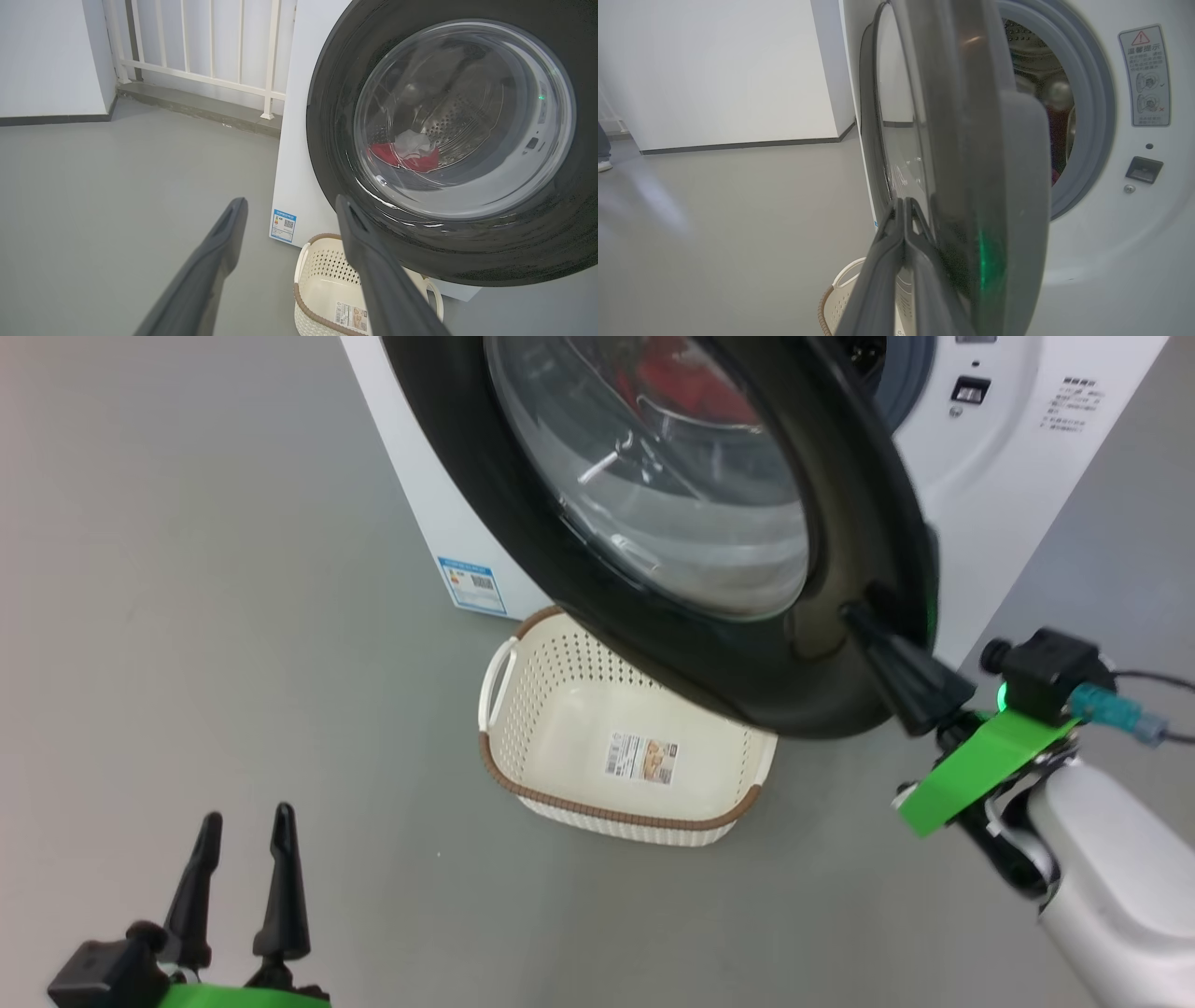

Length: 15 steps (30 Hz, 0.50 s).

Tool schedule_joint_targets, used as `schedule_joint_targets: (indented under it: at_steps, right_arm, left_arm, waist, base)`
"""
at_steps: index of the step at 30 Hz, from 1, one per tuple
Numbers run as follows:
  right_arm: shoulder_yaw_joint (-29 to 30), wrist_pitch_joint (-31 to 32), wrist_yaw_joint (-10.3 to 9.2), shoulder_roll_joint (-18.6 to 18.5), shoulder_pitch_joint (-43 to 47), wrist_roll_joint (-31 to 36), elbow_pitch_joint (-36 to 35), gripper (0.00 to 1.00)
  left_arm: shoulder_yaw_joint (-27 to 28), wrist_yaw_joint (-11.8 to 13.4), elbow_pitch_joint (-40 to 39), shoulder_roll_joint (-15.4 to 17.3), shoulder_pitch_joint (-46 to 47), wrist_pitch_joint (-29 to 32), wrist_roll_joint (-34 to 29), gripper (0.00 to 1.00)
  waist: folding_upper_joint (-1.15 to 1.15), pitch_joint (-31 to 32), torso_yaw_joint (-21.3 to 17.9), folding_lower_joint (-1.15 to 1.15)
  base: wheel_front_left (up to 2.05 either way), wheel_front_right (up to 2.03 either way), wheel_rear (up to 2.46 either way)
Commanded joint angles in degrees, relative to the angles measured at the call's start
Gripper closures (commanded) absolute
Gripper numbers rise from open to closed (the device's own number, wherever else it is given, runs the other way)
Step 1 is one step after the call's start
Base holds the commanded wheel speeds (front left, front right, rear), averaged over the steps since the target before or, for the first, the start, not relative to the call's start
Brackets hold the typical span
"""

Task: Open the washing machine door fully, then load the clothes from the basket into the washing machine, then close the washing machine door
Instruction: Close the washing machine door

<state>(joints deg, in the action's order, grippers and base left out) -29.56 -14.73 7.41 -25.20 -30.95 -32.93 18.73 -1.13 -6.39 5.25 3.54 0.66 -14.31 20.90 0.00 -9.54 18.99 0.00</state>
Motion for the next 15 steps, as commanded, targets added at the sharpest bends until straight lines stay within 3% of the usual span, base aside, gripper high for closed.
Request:
schedule_joint_targets:
  at_steps: [1, 15]
  right_arm:
    - [0.6, -0.3, 0.08, -1.3, -1.9, -1.0, 0.2, 1.00]
    - [2.5, -0.3, 0.08, -4.6, -12.3, -3.1, 4.2, 1.00]
  left_arm:
    - [1.9, -0.4, -1.8, 0.6, 2.5, -0.7, -0.1, 0.00]
    - [1.2, -0.7, -2.6, -0.2, 5.4, -0.7, 0.0, 0.00]
  waist:
    - [0.00, -1.6, 0.1, 0.00]
    - [0.00, -8.4, 0.7, 0.00]
  base:
    - [0.00, 0.00, 0.00]
    - [0.00, 0.00, 0.00]
